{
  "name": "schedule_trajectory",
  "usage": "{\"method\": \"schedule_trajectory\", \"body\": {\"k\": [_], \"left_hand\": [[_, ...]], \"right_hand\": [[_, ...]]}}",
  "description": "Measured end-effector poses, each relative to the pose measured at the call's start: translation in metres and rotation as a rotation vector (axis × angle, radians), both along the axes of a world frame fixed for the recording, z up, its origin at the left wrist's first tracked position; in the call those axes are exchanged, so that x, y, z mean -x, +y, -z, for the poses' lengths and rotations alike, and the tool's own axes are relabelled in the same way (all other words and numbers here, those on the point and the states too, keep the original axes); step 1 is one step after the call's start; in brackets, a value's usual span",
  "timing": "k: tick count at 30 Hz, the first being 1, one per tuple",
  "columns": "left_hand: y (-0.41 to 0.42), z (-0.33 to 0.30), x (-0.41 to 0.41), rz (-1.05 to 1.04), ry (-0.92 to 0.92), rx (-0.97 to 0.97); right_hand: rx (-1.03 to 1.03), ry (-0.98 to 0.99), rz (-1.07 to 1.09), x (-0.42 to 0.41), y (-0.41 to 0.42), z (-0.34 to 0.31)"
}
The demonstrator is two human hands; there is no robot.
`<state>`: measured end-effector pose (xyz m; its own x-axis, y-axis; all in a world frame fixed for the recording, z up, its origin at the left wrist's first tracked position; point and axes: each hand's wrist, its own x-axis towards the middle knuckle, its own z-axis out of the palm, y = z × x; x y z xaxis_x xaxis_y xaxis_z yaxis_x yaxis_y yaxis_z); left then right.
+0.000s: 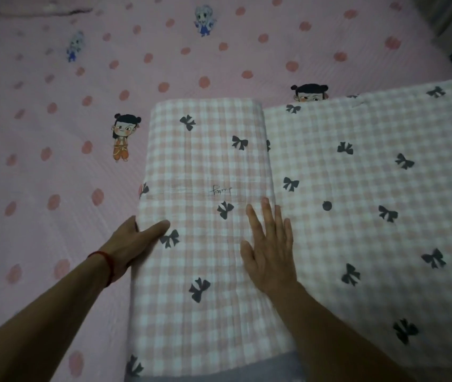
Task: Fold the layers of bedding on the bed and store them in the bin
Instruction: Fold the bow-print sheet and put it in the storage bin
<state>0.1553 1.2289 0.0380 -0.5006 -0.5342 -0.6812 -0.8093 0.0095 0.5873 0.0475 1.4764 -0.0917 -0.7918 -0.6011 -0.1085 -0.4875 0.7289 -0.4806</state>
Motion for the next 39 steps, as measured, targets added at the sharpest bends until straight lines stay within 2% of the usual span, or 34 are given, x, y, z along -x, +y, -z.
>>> {"method": "schedule_trajectory", "body": {"k": [5,9,12,16,19,21,23,25,27,28,30,31,32,34,36,37,39], "left_hand": [[0.037,-0.060,0.023,0.114,-0.048,0.235],[0.086,-0.108,0.052,0.111,-0.030,0.390],[0.131,-0.138,0.080,0.071,0.030,0.428],[0.203,-0.155,0.134,0.044,0.110,0.428],[0.269,-0.137,0.178,0.113,0.217,0.424],[0.306,-0.108,0.202,0.147,0.321,0.269],[0.332,-0.071,0.214,0.265,0.331,0.171],[0.343,-0.024,0.212,0.612,0.276,0.414],[0.335,0.008,0.191,0.837,0.339,0.710],[0.332,0.020,0.184,0.839,0.385,0.796],[0.319,0.030,0.168,0.628,0.403,0.915],[0.312,0.029,0.159,0.446,0.343,0.900],[0.304,0.028,0.152,0.265,0.264,0.777],[0.283,0.028,0.138,0.030,0.210,0.277],[0.263,0.031,0.127,-0.061,0.219,-0.160],[0.254,0.032,0.123,-0.093,0.208,-0.308],[0.246,0.030,0.121,-0.118,0.179,-0.426]], "right_hand": [[0.061,-0.176,-0.120,0.010,0.017,-0.017],[0.062,-0.357,-0.210,0.028,0.046,-0.040],[0.163,-0.636,-0.225,0.049,0.089,-0.067],[0.303,-1.015,0.020,0.081,0.157,-0.103],[0.552,-1.168,0.251,0.114,0.201,-0.134],[0.668,-1.167,0.370,0.138,0.231,-0.146],[0.629,-1.134,0.458,0.154,0.261,-0.144],[0.365,-0.979,0.447,0.160,0.290,-0.125],[0.159,-0.739,0.351,0.146,0.298,-0.111],[0.122,-0.628,0.323,0.136,0.298,-0.107],[0.053,-0.436,0.254,0.115,0.287,-0.104],[0.011,-0.371,0.215,0.107,0.281,-0.101],[-0.032,-0.336,0.198,0.104,0.277,-0.090],[-0.111,-0.291,0.213,0.105,0.274,-0.076],[-0.152,-0.274,0.207,0.112,0.276,-0.067],[-0.155,-0.282,0.205,0.113,0.275,-0.066],[-0.165,-0.296,0.198,0.114,0.275,-0.065]]}}
